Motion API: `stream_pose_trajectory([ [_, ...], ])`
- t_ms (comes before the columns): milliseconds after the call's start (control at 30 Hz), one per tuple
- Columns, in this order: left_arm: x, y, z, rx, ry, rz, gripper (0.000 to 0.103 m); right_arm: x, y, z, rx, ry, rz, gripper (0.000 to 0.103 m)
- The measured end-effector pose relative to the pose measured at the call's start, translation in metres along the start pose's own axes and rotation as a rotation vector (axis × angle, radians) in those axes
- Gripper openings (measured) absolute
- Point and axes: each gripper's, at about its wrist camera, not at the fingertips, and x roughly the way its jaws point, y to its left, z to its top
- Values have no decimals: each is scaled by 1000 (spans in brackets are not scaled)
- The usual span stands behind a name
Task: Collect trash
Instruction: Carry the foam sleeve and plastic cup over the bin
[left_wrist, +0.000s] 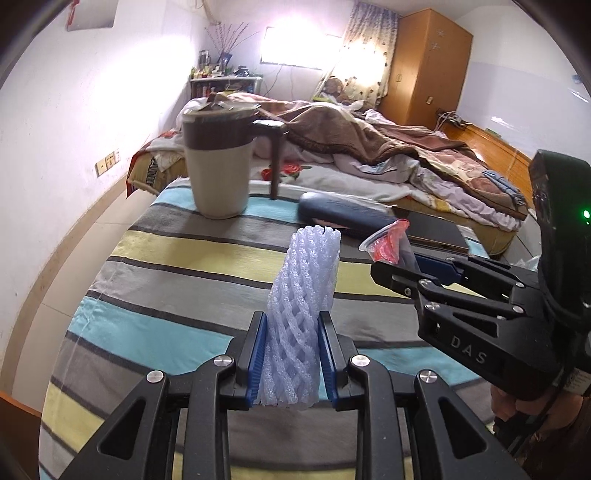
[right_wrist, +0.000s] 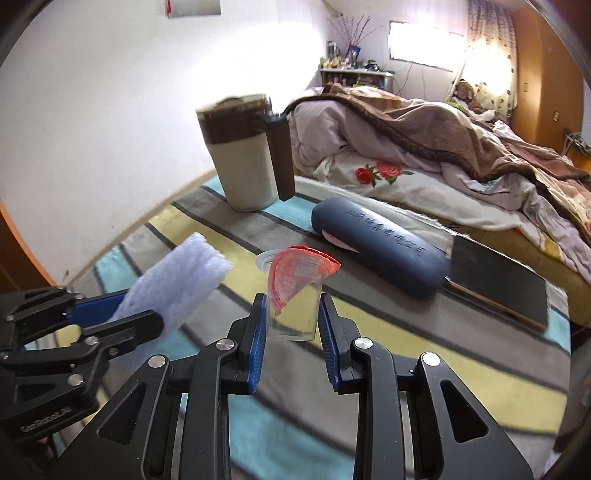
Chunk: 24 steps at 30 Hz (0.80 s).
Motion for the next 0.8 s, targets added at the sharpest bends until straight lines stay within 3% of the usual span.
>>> stream_pose_trajectory([
  [433,-65,-67,-23,69,-77,-64,27,-83,-21,-36,60,-90,-54,30],
  [800,-91,-140,-45,161,-104,-158,27,-136,-52,-76,146,-157,-136,30],
])
